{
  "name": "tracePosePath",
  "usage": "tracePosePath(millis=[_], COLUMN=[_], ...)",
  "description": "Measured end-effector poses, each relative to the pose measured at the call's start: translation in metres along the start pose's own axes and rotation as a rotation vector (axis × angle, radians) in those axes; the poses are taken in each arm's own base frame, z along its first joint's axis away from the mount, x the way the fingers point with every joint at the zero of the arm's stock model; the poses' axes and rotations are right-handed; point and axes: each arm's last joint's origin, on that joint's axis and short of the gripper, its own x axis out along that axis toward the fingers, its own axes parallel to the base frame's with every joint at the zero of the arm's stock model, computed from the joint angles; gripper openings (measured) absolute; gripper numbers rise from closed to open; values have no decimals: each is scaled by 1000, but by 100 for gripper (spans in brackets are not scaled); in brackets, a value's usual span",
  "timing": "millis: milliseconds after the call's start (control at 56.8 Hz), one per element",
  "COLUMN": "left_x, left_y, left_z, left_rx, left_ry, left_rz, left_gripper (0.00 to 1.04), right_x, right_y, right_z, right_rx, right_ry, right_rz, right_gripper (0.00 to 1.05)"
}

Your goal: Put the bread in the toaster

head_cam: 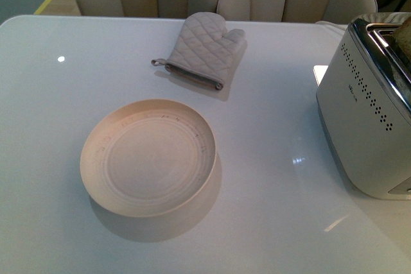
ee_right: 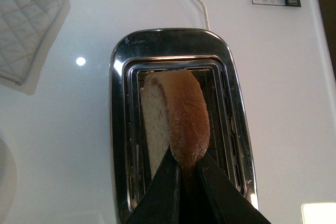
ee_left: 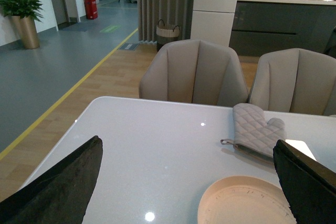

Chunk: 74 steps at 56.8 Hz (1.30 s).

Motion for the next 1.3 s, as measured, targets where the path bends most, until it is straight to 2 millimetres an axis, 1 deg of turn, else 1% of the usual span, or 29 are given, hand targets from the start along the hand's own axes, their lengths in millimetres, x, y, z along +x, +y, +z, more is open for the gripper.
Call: tracePosePath(millis=[440, 564, 617, 705, 722, 793, 810, 898, 987, 1022, 1092, 1163, 1180, 1304], left_x=[0, 0, 0, 0, 0, 0, 0, 0, 0, 0, 0, 0, 0, 0], left_y=[0, 0, 0, 0, 0, 0, 0, 0, 0, 0, 0, 0, 0, 0], left_z=[0, 0, 0, 0, 0, 0, 0, 0, 0, 0, 0, 0, 0, 0], left_rx=[0, 0, 0, 0, 0, 0, 0, 0, 0, 0, 0, 0, 0, 0], left_ry=[0, 0, 0, 0, 0, 0, 0, 0, 0, -1, 0, 0, 0, 0], left_rz=[0, 0, 0, 0, 0, 0, 0, 0, 0, 0, 0, 0, 0, 0], left_gripper=[97, 97, 97, 97, 97, 97, 97, 97, 97, 97, 97, 97, 97, 97], right_x=[25, 28, 29, 31, 31, 28, 27, 18, 3, -4, -20, -44, -47, -84], right_y=[4, 5, 6, 5, 4, 3, 2, -2, -7, -9, -12, -13, -13, -18], right_z=[-13, -21, -23, -27, -27, -27, -27, -25, -24, -23, -24, -27, -27, -34], right_rx=[-28, -31, -28, -13, -12, -3, -1, 16, 42, 53, 70, 86, 87, 95], right_ry=[79, 90, 92, 91, 87, 60, 57, 3, -62, -101, -180, -293, -308, -497], right_rz=[-44, -29, -28, -24, -26, -22, -19, -23, -14, -18, -25, -52, -53, -144], right_gripper=[3, 26, 33, 48, 50, 62, 64, 78, 93, 97, 96, 96, 96, 96])
